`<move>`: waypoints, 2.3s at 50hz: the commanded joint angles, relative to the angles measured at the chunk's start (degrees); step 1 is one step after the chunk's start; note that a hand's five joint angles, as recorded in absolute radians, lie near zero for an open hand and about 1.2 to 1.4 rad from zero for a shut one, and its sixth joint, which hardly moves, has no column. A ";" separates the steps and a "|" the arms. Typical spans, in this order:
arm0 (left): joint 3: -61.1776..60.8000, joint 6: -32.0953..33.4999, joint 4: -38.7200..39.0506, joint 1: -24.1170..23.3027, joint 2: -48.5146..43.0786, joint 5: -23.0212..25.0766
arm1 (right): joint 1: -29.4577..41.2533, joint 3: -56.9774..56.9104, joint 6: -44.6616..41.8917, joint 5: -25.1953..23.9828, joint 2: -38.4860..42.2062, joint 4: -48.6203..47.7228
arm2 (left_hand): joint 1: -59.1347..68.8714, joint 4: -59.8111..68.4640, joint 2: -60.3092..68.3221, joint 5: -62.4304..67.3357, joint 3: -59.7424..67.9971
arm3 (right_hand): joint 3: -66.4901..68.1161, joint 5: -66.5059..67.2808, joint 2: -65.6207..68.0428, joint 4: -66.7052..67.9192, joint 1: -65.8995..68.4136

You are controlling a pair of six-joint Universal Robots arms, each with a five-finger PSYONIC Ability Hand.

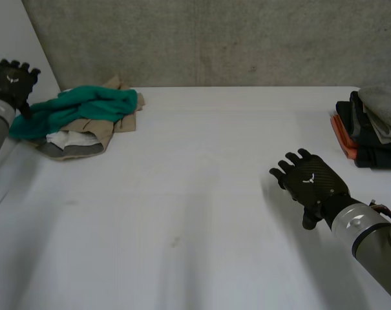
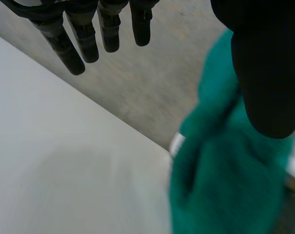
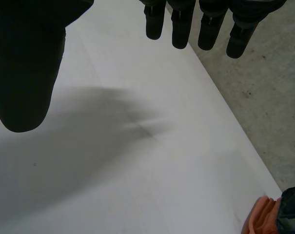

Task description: Fold the laundry.

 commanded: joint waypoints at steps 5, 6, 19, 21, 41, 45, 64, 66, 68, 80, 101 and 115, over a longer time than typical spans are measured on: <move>2.94 -0.25 -6.00 2.16 -2.38 4.68 | 1.23 0.35 -1.50 0.33 0.67 0.00 | 1.37 0.67 0.17 -0.58 0.22 | -1.61 -2.33 -1.71 -1.54 -2.76; 3.39 0.01 -6.63 2.16 -2.56 5.75 | 1.23 0.35 -1.68 0.33 0.67 0.00 | 3.07 2.37 1.87 1.12 1.92 | -1.61 -2.33 -1.71 -1.54 -2.76; 8.31 13.45 -10.68 1.20 -7.48 4.44 | 0.97 0.35 -3.09 0.16 1.02 -0.26 | 9.31 8.61 8.11 7.36 8.16 | -1.61 -2.33 -1.71 -1.54 -2.76; 8.58 15.30 -10.59 0.76 -7.92 4.18 | 1.05 0.26 -3.17 0.33 1.28 -0.26 | 9.48 8.78 8.27 7.53 8.32 | -1.61 -2.33 -1.71 -1.54 -2.76; 21.58 27.87 -14.63 -3.02 -17.15 -2.15 | 0.27 0.35 -4.49 0.07 1.81 -0.44 | 11.32 10.62 10.12 9.38 10.17 | -1.61 -2.33 -1.71 -1.54 -2.76; 23.95 28.58 -16.04 -3.02 -18.38 -1.98 | 0.00 0.09 -4.49 0.07 1.90 -0.44 | 14.85 14.15 13.65 12.90 13.70 | -1.61 -2.33 -1.71 -1.54 -2.76; 14.67 17.02 -9.80 -5.74 -3.49 -3.30 | -0.70 0.00 -4.84 -0.02 1.90 -0.53 | 69.51 68.81 68.31 67.56 68.36 | -1.61 -2.33 -1.71 -1.54 -2.76; 11.67 12.52 -9.10 -6.71 1.11 -3.12 | -0.70 -0.09 -4.84 -0.02 1.90 -0.53 | 69.51 68.81 68.31 67.56 68.36 | -1.61 -2.33 -1.71 -1.54 -2.76; 7.46 5.43 -7.79 -8.20 8.38 -2.60 | -0.53 -0.09 -4.93 -0.02 1.90 -0.53 | 69.51 68.81 68.31 67.56 68.36 | -1.61 -2.33 -1.71 -1.54 -2.76; -0.48 -3.42 -5.66 -9.18 8.43 -0.31 | -0.88 0.53 -4.84 -0.37 0.76 -0.35 | 13.46 12.76 12.25 11.51 12.30 | -1.61 -2.33 -1.71 -1.54 -2.76; 12.17 20.40 -10.15 -10.41 -11.00 -0.83 | -2.20 0.35 -5.19 -0.99 1.19 -0.53 | 8.45 7.75 7.25 6.50 7.30 | -1.61 -2.33 -1.71 -1.54 -2.76; 15.17 26.82 -12.96 -12.34 -13.90 2.94 | -2.37 0.44 -7.65 -0.99 1.55 -0.61 | 40.92 40.22 39.71 38.97 39.76 | -1.61 -2.33 -1.71 -1.54 -2.76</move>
